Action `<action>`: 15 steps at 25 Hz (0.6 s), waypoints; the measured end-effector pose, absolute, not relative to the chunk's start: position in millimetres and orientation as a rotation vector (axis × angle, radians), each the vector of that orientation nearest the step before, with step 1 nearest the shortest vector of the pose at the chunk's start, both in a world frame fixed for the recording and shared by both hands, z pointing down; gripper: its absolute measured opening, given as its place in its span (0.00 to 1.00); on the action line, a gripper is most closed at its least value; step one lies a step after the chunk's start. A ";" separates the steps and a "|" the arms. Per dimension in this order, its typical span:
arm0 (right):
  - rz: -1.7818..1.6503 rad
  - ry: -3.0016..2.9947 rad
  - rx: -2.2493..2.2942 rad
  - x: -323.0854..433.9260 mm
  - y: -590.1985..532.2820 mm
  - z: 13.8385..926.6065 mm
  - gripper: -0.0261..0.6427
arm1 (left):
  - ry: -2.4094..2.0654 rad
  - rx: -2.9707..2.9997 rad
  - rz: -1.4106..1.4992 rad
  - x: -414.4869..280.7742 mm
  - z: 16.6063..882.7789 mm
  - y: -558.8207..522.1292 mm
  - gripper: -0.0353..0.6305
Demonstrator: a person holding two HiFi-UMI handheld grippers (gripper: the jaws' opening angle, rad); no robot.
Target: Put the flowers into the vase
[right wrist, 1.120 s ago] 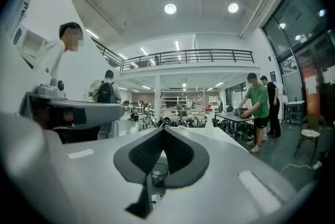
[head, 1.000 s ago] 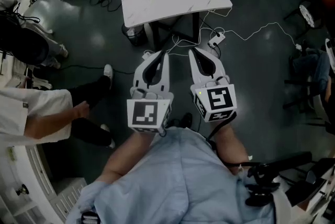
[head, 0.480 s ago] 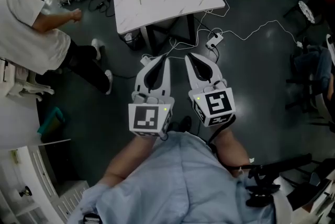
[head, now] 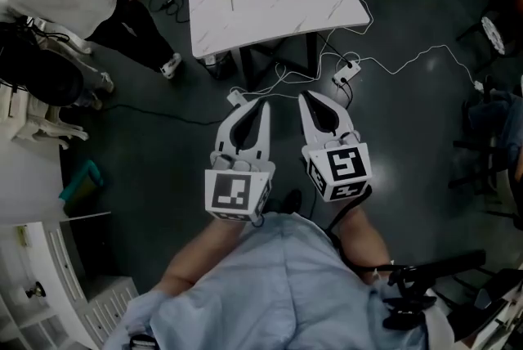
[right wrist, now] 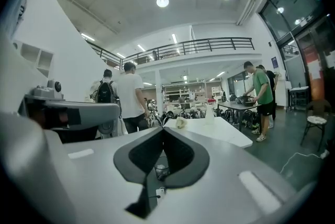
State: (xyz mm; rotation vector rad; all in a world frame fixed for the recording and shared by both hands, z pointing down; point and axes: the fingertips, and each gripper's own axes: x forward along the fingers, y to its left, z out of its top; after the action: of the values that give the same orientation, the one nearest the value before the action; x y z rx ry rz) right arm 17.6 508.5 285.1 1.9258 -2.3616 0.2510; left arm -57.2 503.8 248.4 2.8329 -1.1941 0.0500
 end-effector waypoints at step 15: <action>0.263 -2.364 1.912 -14.1 303.1 280.1 0.04 | -1.170 2.832 -0.076 -88.3 240.8 304.6 0.06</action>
State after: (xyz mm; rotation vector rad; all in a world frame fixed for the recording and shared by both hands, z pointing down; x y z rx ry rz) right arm -14.1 303.1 280.1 1.9122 -2.3641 0.2634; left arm -88.3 304.6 240.8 2.8324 -1.1697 -0.0759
